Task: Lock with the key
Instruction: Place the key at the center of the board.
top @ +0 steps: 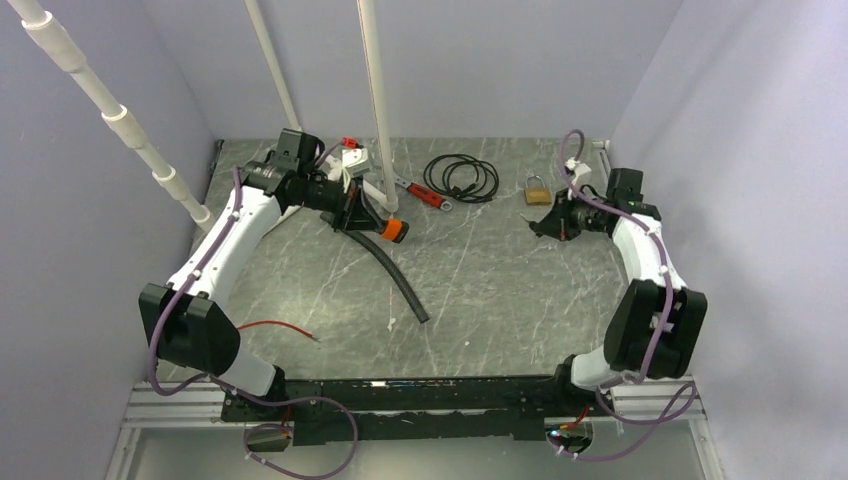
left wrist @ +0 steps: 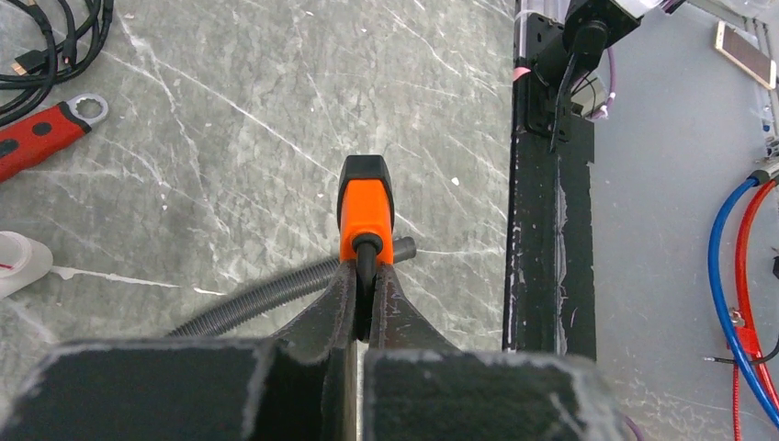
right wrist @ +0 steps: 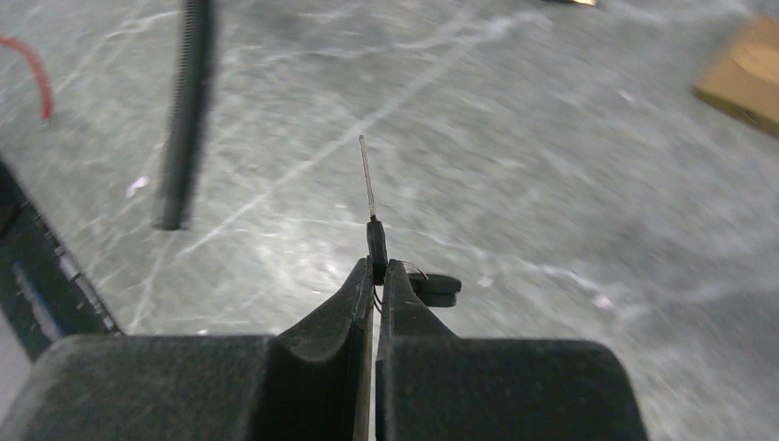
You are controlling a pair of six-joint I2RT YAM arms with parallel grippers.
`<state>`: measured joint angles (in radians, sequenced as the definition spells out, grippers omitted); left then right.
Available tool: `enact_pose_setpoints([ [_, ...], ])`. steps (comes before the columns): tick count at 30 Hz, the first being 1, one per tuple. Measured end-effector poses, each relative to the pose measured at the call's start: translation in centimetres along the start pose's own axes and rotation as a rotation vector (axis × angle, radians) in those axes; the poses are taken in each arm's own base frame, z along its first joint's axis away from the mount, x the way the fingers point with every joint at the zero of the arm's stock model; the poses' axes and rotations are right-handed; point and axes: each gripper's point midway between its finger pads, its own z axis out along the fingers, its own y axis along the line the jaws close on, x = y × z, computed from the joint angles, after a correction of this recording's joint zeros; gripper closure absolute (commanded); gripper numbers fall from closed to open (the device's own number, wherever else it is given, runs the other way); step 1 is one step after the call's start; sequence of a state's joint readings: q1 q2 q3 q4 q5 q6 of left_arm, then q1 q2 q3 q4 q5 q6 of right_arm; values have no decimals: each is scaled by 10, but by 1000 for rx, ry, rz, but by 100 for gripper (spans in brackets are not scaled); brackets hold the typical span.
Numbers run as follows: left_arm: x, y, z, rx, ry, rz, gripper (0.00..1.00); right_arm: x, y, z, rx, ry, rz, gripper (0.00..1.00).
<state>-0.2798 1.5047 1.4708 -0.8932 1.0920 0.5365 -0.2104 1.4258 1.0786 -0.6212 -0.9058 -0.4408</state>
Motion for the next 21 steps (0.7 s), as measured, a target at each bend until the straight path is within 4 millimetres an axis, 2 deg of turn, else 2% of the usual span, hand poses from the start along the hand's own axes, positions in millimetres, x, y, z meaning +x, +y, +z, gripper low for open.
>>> enact_pose_setpoints([
  [6, 4, 2, 4, -9, 17, 5, 100, 17, -83, -14, 224, 67, 130, 100],
  [10, 11, 4, 6, -15, 30, -6, 100, 24, -127, -14, 331, 120, 169, 100],
  [17, 16, 4, 7, -23, 39, -15, 100, 39, -173, -8, 436, 200, 212, 100],
  [21, 17, 3, 5, -35, 38, -8, 100, 45, -192, -6, 475, 229, 219, 100],
])
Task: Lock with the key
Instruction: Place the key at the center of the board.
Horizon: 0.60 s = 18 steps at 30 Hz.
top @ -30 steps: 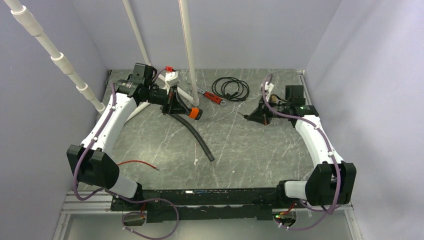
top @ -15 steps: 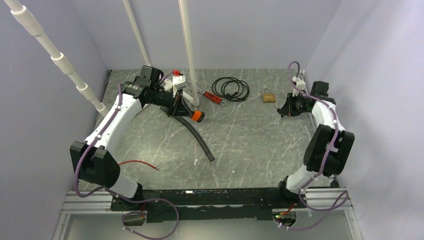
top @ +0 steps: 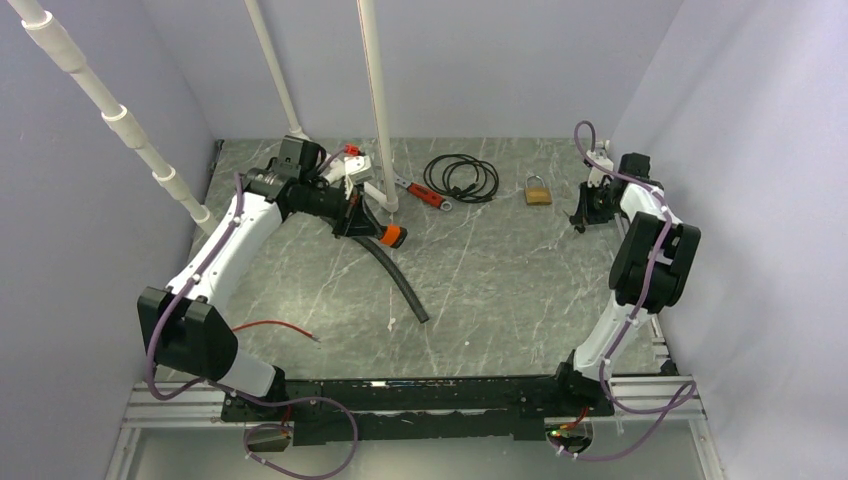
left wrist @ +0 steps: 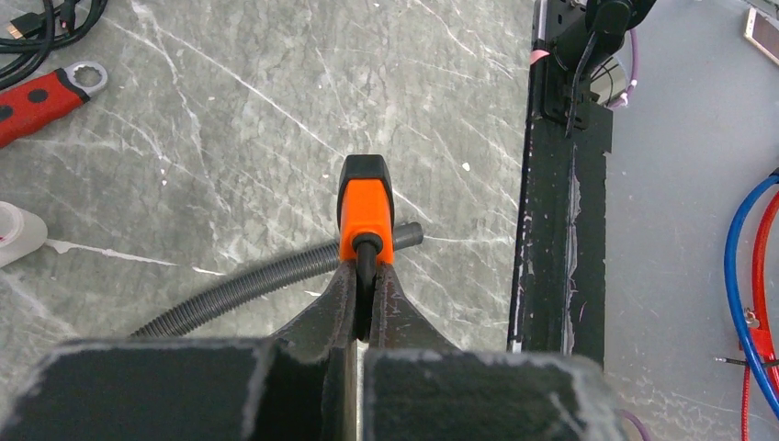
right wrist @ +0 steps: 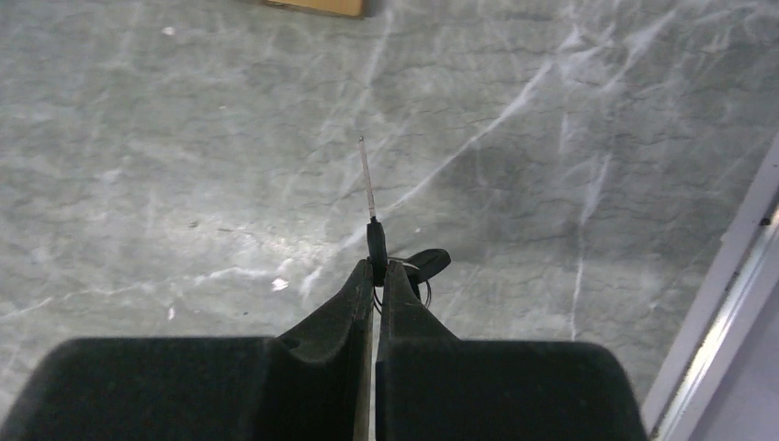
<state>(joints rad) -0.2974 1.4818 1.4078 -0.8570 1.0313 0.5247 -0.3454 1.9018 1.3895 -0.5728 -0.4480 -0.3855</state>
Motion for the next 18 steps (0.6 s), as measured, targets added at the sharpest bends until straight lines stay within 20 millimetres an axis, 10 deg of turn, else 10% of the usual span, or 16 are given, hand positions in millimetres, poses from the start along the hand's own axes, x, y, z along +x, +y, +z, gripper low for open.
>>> enact_pose_setpoints([
  [7, 1, -2, -2, -10, 1, -5, 100, 5, -20, 15, 54, 45, 1, 82],
  [18, 3, -8, 12, 8, 39, -12, 100, -1, -27, 10, 85, 38, -42, 20],
])
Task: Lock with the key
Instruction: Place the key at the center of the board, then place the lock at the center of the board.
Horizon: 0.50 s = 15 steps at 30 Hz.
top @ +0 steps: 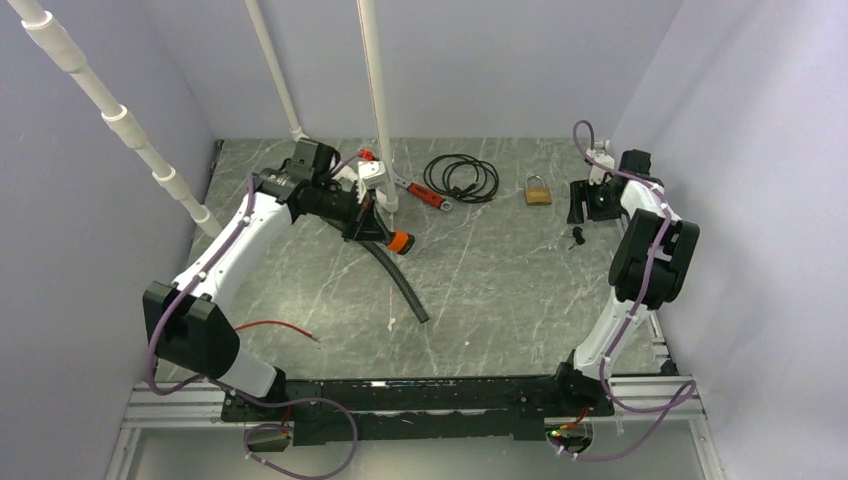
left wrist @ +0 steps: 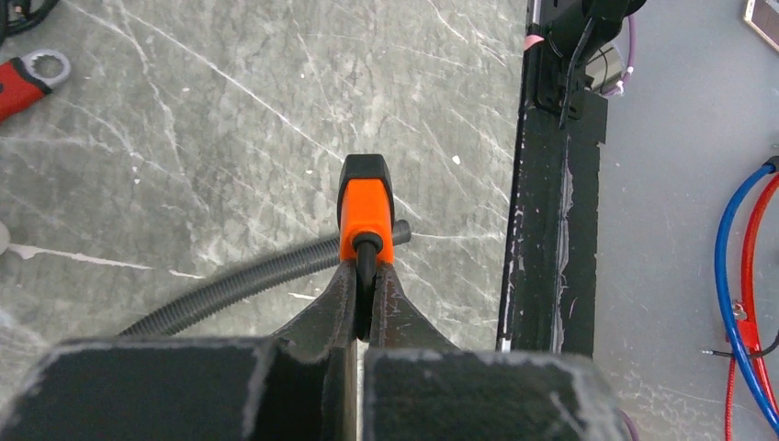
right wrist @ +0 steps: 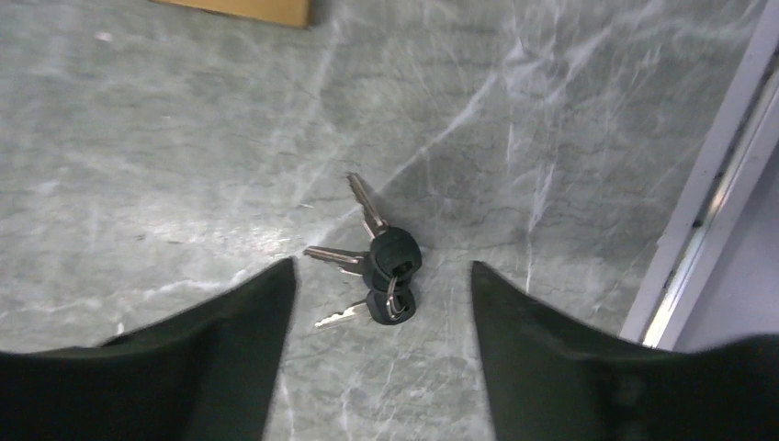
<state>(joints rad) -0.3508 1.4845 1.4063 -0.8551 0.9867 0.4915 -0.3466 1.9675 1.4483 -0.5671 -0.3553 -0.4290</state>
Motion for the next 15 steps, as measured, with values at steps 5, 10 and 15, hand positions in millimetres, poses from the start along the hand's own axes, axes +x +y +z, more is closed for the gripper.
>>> enact_pose_setpoints([
  [5, -4, 0, 22, 22, 54, -48, 100, -43, 29, -49, -29, -156, -88, 13],
  [10, -14, 6, 46, 59, 108, -137, 100, -93, 130, -125, -154, -391, -285, 13],
  [15, -11, 11, 62, 75, 160, -289, 100, -89, 263, -161, -379, -503, -499, 12],
])
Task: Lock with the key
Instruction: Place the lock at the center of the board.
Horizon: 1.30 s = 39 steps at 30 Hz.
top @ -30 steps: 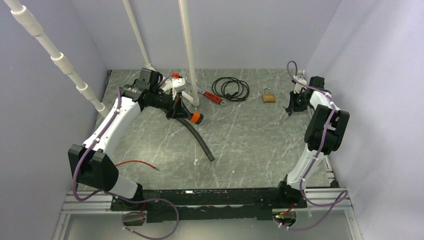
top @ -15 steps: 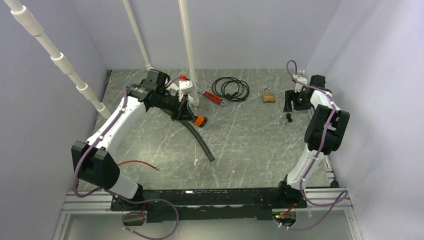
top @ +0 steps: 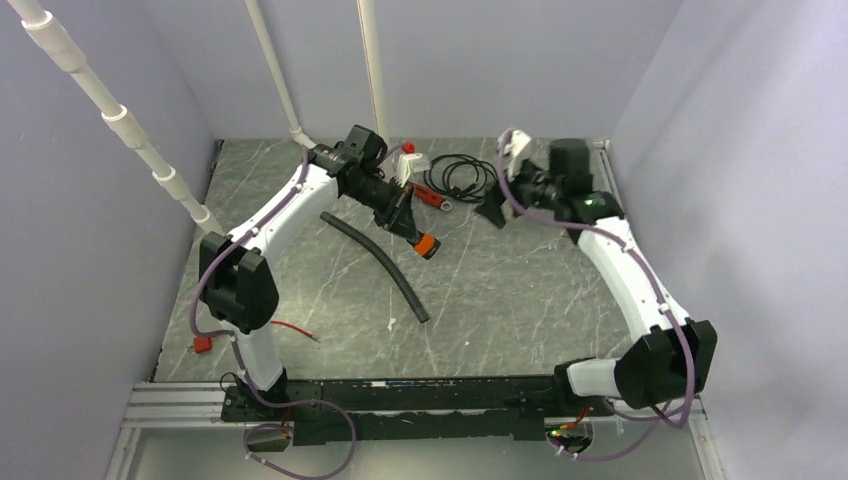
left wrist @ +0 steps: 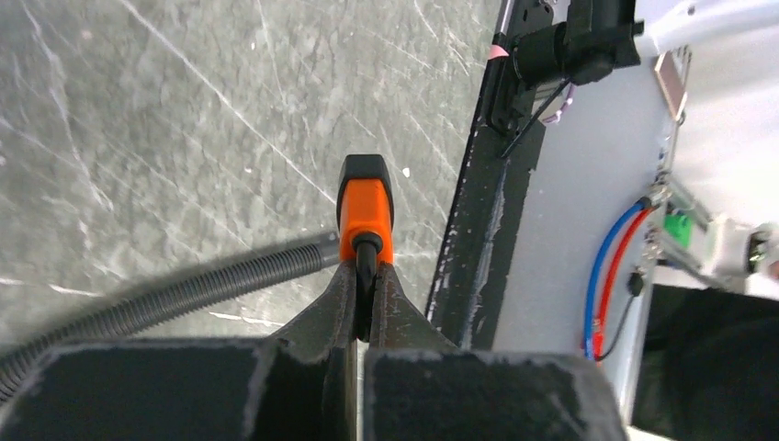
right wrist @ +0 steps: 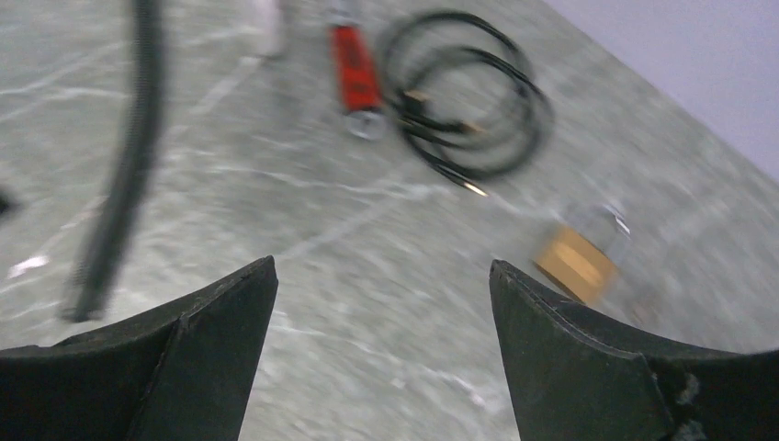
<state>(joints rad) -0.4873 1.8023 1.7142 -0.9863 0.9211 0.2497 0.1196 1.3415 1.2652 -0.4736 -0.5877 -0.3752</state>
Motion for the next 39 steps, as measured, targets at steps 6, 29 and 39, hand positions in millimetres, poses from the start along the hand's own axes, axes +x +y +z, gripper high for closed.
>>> enact_pose_setpoints([
  [6, 0, 0, 4, -10, 6, -208, 100, 3, 105, 22, -228, 3, -52, 12],
  [29, -3, -17, 12, 94, -15, -440, 100, 17, 195, 51, -384, 47, -227, 33],
  [39, -5, -17, 12, 123, -29, -399, 76, 24, 188, 56, -340, 60, -255, 71],
])
